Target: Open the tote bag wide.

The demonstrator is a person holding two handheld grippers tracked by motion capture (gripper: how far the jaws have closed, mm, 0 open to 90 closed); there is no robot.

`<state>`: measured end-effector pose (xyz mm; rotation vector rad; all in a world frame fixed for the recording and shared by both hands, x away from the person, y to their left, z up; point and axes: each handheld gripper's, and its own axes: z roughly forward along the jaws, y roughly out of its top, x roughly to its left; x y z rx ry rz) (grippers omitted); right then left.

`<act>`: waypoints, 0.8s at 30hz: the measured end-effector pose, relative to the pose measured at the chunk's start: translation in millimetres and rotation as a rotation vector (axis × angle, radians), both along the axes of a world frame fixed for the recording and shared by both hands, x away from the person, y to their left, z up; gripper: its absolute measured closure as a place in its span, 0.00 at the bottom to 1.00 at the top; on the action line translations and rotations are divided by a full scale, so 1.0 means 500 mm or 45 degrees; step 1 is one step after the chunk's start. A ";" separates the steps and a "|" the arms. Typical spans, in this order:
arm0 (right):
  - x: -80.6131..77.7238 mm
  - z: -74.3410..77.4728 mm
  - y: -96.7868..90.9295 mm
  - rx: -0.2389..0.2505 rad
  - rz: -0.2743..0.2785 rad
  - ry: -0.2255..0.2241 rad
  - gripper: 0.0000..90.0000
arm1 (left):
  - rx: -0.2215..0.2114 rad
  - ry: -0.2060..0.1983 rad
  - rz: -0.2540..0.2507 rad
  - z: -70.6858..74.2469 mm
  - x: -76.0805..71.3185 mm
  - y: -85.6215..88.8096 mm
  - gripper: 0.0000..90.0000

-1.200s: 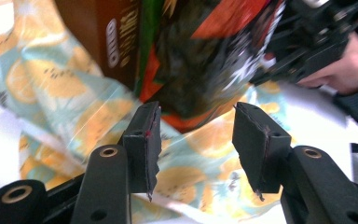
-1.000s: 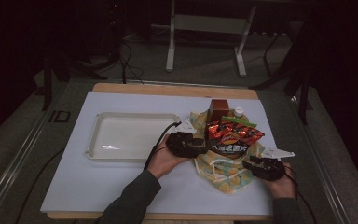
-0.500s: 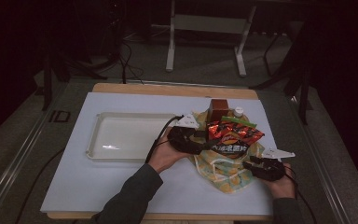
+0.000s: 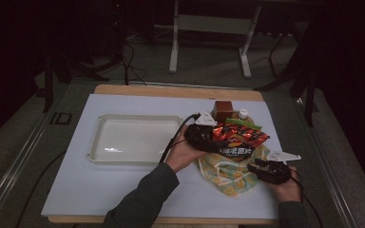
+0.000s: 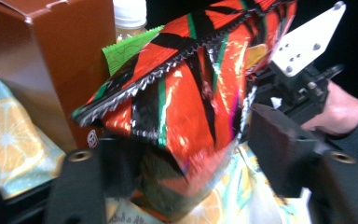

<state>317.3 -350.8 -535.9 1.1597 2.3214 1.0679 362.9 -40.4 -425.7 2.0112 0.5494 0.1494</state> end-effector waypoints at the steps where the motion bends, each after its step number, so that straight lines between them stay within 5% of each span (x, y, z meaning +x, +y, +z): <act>1: 0.000 0.000 0.000 0.001 0.001 0.001 0.60 | 0.009 -0.006 0.006 -0.002 0.001 -0.005 0.47; 13: 0.000 0.000 0.000 0.004 0.002 0.004 0.60 | 0.079 -0.068 0.036 0.005 -0.010 -0.017 0.71; 24: 0.000 0.000 -0.001 0.006 0.005 0.004 0.60 | 0.038 -0.033 0.018 0.018 -0.008 -0.008 0.98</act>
